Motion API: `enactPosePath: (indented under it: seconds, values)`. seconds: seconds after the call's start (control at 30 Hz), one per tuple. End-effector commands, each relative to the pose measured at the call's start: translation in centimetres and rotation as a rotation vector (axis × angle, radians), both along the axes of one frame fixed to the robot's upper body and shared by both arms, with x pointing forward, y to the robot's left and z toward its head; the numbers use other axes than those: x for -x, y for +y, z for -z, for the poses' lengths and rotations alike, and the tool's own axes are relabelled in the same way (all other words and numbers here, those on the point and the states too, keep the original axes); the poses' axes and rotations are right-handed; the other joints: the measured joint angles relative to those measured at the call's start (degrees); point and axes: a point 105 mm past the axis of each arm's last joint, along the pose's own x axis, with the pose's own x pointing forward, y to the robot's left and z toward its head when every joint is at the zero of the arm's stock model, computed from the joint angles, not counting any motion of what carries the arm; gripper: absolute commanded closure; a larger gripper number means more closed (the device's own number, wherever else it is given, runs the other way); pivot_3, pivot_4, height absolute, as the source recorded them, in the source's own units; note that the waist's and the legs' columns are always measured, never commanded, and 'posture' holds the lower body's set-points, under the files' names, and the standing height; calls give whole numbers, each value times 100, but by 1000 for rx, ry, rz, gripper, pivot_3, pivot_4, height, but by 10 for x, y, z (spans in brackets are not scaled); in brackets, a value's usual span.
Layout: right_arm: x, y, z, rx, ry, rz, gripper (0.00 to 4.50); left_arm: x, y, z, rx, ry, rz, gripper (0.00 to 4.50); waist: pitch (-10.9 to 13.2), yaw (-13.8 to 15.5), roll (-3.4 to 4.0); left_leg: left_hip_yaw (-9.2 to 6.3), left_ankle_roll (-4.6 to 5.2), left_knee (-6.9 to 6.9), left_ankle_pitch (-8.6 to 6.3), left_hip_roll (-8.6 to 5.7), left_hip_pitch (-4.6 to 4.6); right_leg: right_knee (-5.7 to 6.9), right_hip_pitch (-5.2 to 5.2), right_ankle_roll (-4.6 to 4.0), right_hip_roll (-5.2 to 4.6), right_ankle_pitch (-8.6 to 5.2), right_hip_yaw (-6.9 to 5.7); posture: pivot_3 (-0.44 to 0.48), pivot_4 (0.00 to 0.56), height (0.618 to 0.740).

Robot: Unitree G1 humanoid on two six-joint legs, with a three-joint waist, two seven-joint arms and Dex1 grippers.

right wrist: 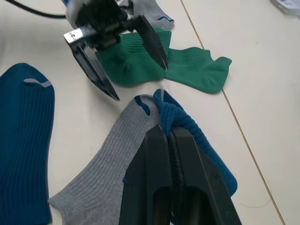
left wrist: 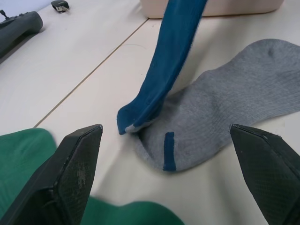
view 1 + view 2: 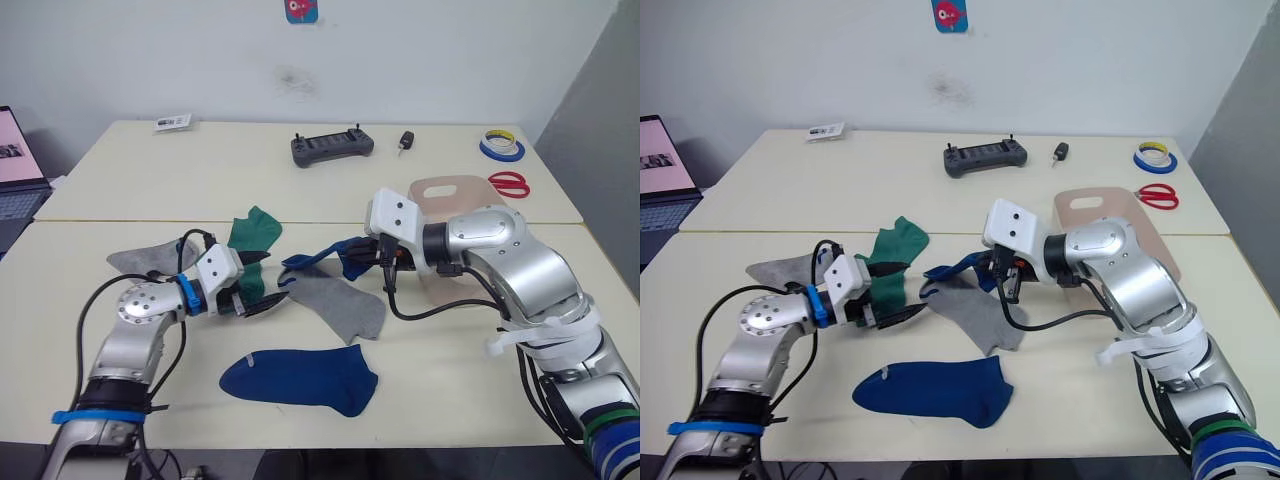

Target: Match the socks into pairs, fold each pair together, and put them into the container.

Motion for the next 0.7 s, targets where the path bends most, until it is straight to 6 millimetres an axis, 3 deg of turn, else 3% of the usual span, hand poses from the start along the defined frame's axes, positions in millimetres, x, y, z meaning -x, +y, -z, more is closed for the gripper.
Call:
enactPosePath:
  seconds: [0.03,0.37,0.6,0.7]
  values:
    - [6,2,-19,-15,-65,-31,4478,-12,0,-14,15,-73,-18,0,0,0,0,1,0,1,0,-1,-1,0,0,0,0,0,0,0,150,740]
    - [7,-6,-25,6,-82,-24,4478,-20,-9,-14,-32,-30,111,0,0,-4,0,3,0,2,0,-2,-2,0,-3,0,0,0,3,0,150,740]
    - [9,-7,-25,8,-79,-25,4478,-20,-30,-4,-78,-21,226,0,0,-4,0,4,0,3,0,-5,-4,-1,-3,0,0,0,4,0,150,740]
    - [10,-8,-24,7,-74,-21,4500,-18,-30,1,-95,-14,241,570,0,-14,0,5,0,3,0,-2,-4,0,-4,0,1,0,6,0,150,740]
